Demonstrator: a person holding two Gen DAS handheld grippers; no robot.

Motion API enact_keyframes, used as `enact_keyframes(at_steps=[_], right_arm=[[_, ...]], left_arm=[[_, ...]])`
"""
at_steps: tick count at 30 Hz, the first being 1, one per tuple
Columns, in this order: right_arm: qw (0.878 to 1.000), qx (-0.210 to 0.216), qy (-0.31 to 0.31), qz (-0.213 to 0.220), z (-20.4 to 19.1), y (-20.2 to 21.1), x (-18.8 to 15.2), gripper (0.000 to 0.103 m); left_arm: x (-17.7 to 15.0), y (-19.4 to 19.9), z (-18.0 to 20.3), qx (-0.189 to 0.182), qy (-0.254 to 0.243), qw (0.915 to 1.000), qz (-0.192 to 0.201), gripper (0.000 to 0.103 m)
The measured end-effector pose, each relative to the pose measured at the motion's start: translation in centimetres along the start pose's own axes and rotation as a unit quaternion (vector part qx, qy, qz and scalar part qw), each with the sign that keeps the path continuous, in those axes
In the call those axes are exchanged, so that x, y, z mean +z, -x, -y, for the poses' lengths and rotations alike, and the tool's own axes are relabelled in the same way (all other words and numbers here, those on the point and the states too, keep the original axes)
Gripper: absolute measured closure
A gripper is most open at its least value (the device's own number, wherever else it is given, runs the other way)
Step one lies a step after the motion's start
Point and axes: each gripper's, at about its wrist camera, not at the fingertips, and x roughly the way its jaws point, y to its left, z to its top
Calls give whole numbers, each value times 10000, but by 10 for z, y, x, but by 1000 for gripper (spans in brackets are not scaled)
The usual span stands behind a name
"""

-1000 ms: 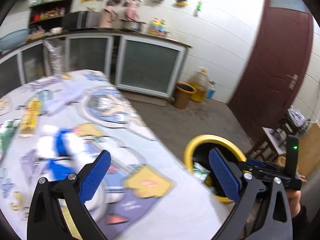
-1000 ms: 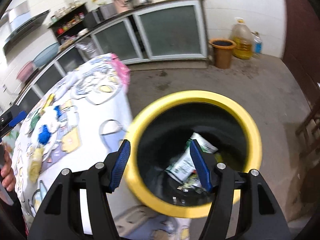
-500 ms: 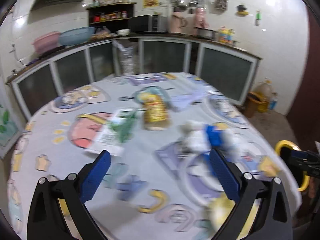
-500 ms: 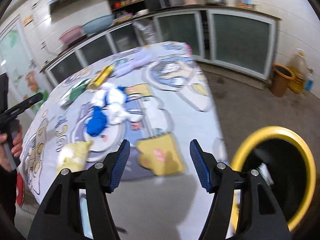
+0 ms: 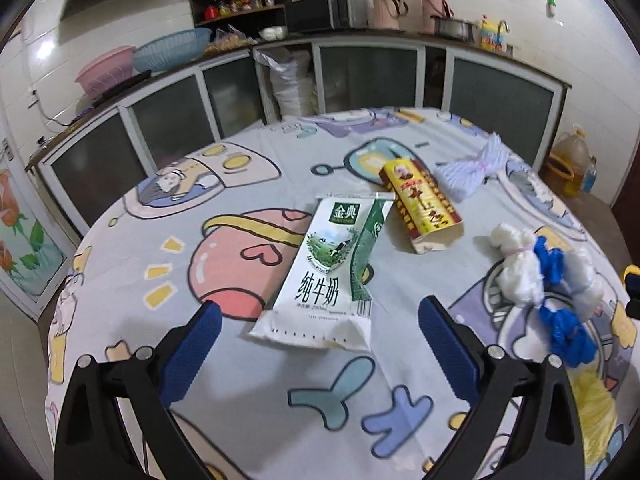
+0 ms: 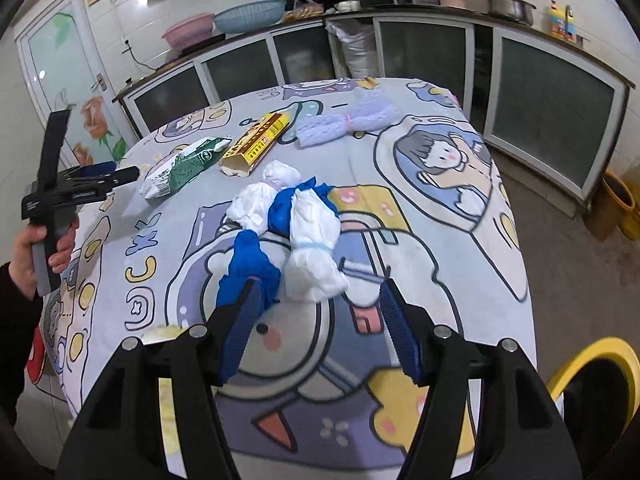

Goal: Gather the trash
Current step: 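Move both open tools back over the table toward the remaining trash, then grasp the white tied plastic bag with the right tool while the left tool grasps the second milk carton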

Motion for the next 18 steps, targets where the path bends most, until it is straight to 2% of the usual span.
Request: enact_keyframes(at_steps=[10,18], right_arm=[[9997,46,152,-196,-1,-28,16,43],[9990,88,102,-429,-1,-52,22,43]], left_arm=[[25,-46,14,0,-663,9968,-451,8],[37,-77,5,-111,-460,9960,-753,8]])
